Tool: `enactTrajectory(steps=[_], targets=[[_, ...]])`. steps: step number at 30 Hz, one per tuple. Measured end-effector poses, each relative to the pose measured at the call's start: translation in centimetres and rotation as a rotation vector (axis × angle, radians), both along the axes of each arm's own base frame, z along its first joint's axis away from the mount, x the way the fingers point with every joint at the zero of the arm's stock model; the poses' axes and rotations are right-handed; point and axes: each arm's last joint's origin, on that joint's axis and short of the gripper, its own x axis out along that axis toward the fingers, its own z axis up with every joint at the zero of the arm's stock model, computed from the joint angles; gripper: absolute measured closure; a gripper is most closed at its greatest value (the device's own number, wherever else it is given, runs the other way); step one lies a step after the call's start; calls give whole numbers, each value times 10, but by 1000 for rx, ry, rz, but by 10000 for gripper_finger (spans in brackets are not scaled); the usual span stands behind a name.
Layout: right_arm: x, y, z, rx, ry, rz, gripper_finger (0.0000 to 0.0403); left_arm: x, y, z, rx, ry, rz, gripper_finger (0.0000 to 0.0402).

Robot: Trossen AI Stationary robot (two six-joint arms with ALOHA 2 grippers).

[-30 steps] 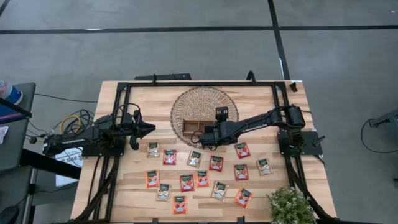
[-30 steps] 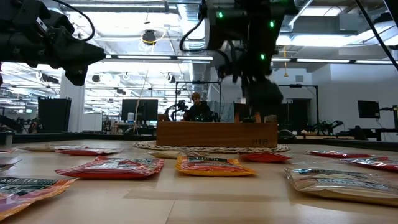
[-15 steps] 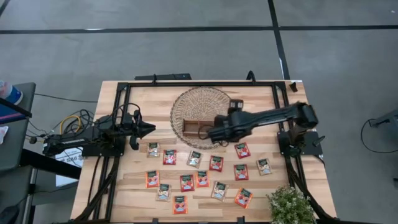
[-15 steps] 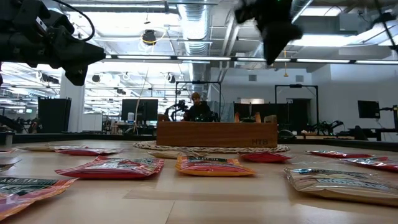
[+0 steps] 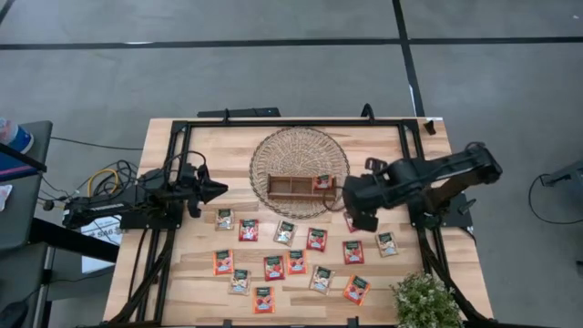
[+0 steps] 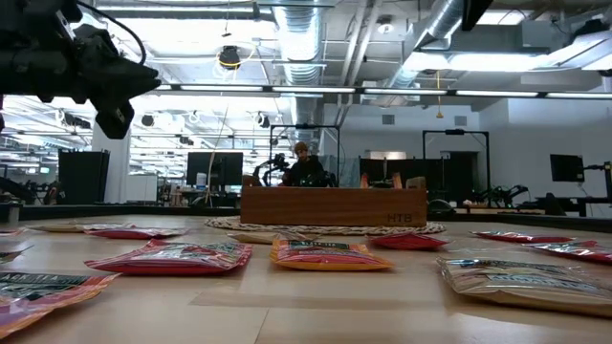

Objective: Pick & Place Tea
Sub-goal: Put the orange tea bag into the right section of the wooden organizer

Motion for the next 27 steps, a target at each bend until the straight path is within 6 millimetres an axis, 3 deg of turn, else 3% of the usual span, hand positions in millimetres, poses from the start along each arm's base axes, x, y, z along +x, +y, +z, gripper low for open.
enactTrajectory(steps=[5,10,18,22,27], targets=[[-5,31,-2,137,3,37,270,0,0,1,-2,-12,0,351],[-2,76,-17,298,41,68,269,0,0,1,-13,-13,0,351],[6,141,-61,394,173,49,265,0,0,1,-13,-13,0,351],[15,156,-87,352,232,65,255,0,0,1,-13,-13,0,351],[19,157,-121,290,307,96,247,0,0,1,-16,-13,-2,351]])
